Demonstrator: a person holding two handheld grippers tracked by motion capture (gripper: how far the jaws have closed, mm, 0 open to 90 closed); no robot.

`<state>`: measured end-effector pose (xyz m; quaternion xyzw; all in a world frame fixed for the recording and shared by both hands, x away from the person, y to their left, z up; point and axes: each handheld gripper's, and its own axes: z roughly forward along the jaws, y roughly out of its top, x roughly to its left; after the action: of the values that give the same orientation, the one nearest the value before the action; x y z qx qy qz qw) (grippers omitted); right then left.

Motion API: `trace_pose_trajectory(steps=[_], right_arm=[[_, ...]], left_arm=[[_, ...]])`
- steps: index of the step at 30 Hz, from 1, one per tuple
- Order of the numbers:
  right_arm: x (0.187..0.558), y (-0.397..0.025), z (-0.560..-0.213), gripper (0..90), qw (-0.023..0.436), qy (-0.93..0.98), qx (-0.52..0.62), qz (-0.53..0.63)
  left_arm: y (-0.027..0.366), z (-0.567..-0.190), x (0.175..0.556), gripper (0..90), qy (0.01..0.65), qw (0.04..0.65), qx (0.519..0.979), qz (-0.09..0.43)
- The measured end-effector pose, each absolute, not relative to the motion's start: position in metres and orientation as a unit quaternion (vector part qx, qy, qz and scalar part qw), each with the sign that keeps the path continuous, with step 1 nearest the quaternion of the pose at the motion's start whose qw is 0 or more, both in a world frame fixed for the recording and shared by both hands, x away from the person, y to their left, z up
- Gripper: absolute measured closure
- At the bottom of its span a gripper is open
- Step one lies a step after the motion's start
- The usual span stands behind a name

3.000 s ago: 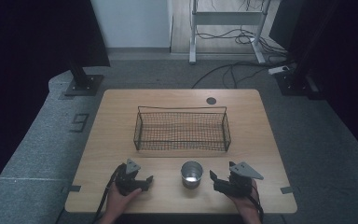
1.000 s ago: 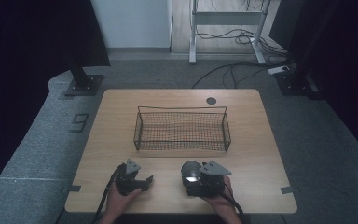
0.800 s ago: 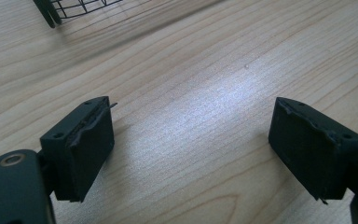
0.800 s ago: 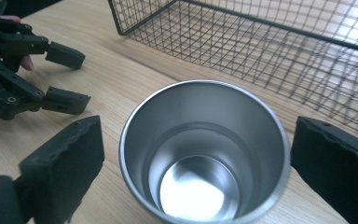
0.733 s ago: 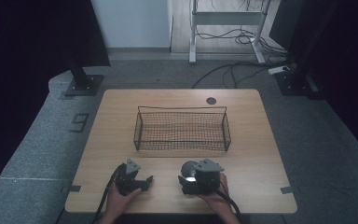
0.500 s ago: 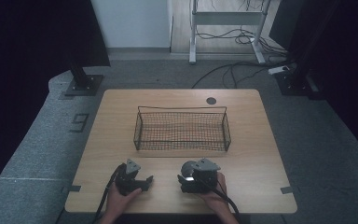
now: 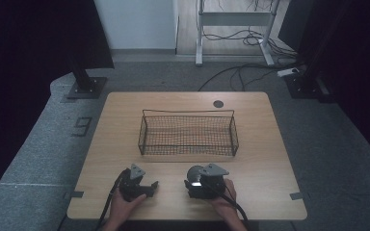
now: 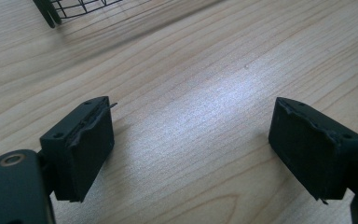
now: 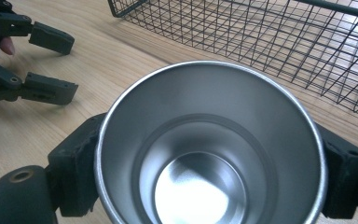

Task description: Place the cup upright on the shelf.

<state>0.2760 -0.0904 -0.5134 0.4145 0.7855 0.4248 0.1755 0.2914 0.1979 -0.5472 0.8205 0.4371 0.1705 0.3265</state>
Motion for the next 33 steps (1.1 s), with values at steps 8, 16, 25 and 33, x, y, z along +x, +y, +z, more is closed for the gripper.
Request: trace_pose_trajectory(steps=[8, 16, 25, 33], right_arm=[[0.276, -0.092, -0.512, 13.8, 0.168, 0.784, 0.420, 0.425], [0.271, -0.098, -0.505, 13.8, 0.177, 0.776, 0.420, 0.436], [0.265, -0.103, -0.492, 13.8, 0.187, 0.770, 0.412, 0.450], [0.260, -0.104, -0.484, 13.9, 0.192, 0.770, 0.401, 0.458]], left_arm=[[0.198, -0.547, 0.292, 13.9, 0.437, 0.327, 0.821, 0.171], [0.198, -0.547, 0.291, 13.9, 0.437, 0.326, 0.821, 0.171], [0.198, -0.547, 0.291, 13.9, 0.437, 0.327, 0.820, 0.170], [0.198, -0.547, 0.291, 13.9, 0.437, 0.326, 0.821, 0.170]])
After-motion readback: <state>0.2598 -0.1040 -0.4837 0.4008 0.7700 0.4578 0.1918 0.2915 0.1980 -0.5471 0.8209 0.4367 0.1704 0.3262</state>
